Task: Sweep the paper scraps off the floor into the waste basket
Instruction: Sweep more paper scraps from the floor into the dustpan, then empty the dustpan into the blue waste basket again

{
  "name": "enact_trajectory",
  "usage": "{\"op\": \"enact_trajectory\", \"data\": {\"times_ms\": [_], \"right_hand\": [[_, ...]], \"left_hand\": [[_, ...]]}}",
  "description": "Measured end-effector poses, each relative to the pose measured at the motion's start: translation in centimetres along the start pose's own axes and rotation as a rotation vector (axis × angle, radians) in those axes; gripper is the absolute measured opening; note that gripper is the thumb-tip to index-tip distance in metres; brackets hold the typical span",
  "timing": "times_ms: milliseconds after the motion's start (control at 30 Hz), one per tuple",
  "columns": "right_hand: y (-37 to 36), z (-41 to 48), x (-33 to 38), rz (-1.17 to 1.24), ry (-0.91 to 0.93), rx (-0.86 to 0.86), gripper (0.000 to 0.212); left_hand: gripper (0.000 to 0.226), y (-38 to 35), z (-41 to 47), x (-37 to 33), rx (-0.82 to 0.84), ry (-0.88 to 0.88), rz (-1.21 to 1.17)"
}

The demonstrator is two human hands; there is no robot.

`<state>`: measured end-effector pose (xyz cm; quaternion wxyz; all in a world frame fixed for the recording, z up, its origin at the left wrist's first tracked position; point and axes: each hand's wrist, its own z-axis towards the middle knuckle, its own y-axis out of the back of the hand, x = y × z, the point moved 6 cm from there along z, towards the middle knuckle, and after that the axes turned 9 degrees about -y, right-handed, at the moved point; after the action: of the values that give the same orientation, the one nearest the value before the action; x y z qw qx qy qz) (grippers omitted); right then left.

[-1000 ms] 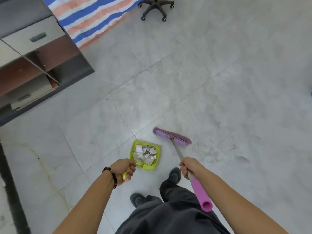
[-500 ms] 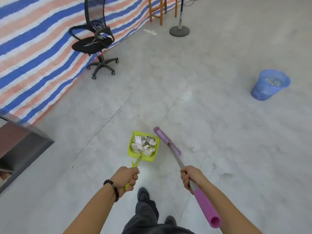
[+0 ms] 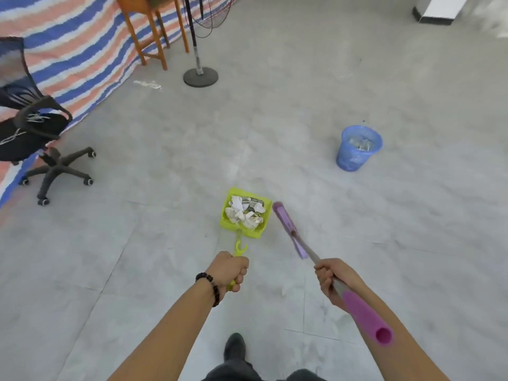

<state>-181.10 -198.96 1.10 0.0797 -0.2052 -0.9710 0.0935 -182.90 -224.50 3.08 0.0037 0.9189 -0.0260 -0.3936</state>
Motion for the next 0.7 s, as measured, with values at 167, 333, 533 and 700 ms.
{"op": "enact_trajectory", "data": {"times_ms": [167, 333, 533, 700], "right_hand": [[1.8, -0.5, 7.7, 0.205, 0.075, 0.004, 0.022], [4.6, 1.1, 16.9, 0.32, 0.143, -0.011, 0.021], [8.1, 3.2, 32.9, 0.344, 0.13, -0.058, 0.022], [9.4, 2.6, 45.8, 0.396, 0.131, -0.079, 0.023]], "left_hand": [[0.02, -5.1, 8.0, -10.4, 0.113, -0.026, 0.14], [0.022, -12.7, 16.7, -18.1, 0.181, -0.048, 0.215], [0.024, -21.4, 25.9, -27.5, 0.195, -0.068, 0.282], [0.026, -26.3, 32.0, -37.5, 0.222, -0.117, 0.339]]}}
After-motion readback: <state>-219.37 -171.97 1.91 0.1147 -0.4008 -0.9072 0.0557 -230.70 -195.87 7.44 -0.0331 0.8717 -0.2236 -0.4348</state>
